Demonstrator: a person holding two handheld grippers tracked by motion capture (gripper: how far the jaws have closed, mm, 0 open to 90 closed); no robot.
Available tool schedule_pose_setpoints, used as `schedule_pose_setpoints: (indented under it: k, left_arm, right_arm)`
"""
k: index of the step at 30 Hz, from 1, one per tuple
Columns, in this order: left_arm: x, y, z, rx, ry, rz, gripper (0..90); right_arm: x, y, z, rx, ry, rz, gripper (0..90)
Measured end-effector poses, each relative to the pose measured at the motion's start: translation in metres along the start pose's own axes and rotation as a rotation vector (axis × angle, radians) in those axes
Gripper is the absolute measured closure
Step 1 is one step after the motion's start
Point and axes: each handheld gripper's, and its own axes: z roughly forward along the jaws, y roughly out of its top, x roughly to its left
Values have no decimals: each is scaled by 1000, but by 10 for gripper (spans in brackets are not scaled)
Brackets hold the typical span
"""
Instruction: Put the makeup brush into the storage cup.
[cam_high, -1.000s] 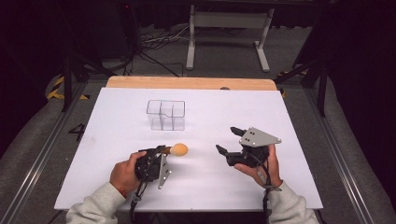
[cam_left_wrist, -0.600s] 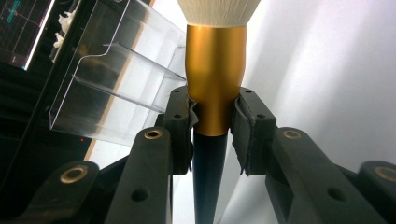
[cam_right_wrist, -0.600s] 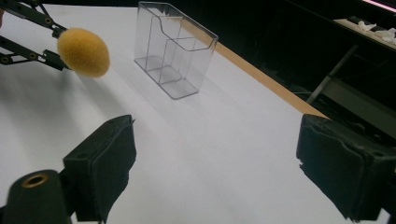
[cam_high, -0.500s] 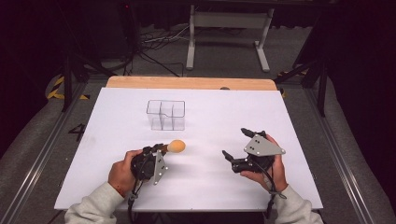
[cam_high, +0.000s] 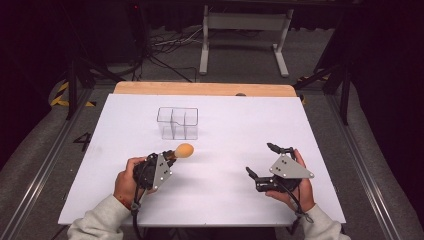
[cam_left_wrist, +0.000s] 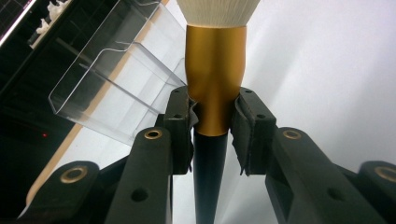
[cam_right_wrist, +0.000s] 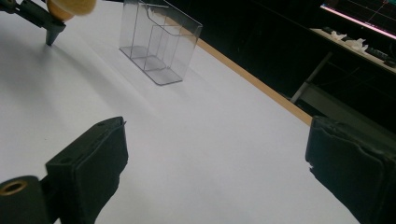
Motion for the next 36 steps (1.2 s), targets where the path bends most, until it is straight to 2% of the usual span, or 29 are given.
schedule_pose_setpoints:
  k: [2, 5, 10, 13, 14, 17, 18, 19, 20, 23, 30, 31, 36]
  left_arm:
    - [4, -1, -1, -14, -8, -37, 698]
    - [9, -2, -3, -35, -23, -87, 698]
    - [18, -6, -5, -78, -57, -199, 698]
    - [23, -7, -7, -100, -65, -243, 699]
    - [23, -7, -7, -100, -65, -243, 698]
    - [31, -7, -10, -135, -83, -307, 699]
    - [33, -8, -10, -143, -86, -316, 699]
    - [38, -9, -11, -163, -99, -349, 699]
    - [38, -9, -11, -163, -99, -349, 699]
    - [46, -9, -12, -203, -111, -404, 699]
    - [61, -8, -16, -276, -109, -480, 699]
    - [63, -8, -17, -293, -113, -501, 699]
    - [71, -5, -18, -347, -114, -540, 699]
  right_arm:
    - [0, -3, -2, -3, -14, -4, 69]
    - [-1, -7, -3, -4, -25, 14, 73]
    - [1, -16, -7, 8, -42, 13, 75]
    - [1, -20, -10, 12, -45, 23, 78]
    - [1, -20, -10, 12, -45, 23, 78]
    - [0, -23, -14, 9, -59, 27, 81]
    - [0, -24, -15, 10, -63, 25, 81]
    - [-1, -26, -16, 10, -60, 33, 81]
    - [-1, -26, -16, 10, -60, 33, 81]
    - [-2, -28, -16, 11, -59, 42, 81]
    - [-1, -32, -18, 8, -67, 48, 80]
    - [-1, -33, -19, 7, -68, 49, 80]
    - [-2, -35, -20, 1, -71, 56, 80]
